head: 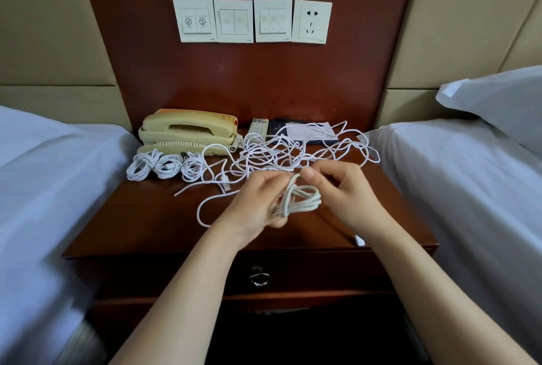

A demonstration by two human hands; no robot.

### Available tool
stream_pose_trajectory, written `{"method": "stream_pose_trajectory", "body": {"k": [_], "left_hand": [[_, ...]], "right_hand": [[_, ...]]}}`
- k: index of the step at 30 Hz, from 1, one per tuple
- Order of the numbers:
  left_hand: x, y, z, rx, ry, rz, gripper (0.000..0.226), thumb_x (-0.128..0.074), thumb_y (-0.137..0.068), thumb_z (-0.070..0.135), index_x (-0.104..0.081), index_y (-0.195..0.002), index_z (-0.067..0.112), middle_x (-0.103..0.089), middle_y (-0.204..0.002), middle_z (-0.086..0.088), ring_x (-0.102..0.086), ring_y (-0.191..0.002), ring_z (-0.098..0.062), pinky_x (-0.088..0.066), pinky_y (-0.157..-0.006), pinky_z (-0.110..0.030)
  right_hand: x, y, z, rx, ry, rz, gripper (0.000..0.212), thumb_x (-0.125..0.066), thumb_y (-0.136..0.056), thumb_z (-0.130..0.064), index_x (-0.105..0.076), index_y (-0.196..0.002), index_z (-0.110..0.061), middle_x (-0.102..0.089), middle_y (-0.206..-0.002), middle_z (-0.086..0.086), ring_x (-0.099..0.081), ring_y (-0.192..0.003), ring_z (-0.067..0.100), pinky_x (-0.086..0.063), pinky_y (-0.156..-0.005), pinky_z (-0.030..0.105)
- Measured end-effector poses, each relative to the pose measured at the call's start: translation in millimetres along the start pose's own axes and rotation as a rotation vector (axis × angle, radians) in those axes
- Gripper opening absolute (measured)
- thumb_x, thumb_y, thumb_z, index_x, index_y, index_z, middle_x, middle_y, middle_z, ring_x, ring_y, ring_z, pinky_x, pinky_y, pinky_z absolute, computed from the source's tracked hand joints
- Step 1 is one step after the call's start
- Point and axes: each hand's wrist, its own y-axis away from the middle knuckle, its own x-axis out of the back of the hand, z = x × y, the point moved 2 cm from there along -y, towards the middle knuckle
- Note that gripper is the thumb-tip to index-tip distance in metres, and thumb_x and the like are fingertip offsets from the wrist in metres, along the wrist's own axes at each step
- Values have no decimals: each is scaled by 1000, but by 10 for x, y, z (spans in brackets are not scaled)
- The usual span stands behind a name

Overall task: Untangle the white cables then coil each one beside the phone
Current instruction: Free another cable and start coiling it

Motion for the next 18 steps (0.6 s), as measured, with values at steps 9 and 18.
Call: {"method": "stream_pose_trajectory", "body": {"k": [9, 18], "left_hand": [[50, -39, 10, -117, 76, 528, 47, -45, -99, 23, -49, -54, 11, -51, -45, 2, -45, -41, -11, -34, -43, -15], [333, -116, -60, -226, -175, 839, 48, -46, -88, 9, -31, -43, 17, -29, -36, 7, -27, -39, -13, -26, -49, -26]], "right_hand": [[-288, 86, -100, 76, 657, -92, 25, -38, -95, -34, -59, -95, -21, -65, -75, 5, -60, -71, 34, -42, -58, 39], [-488, 235, -315, 350, 995, -54, 27, -77, -67, -18, -51, -61, -19, -49, -51, -4, -49, -37, 21, -10, -38, 21]]}}
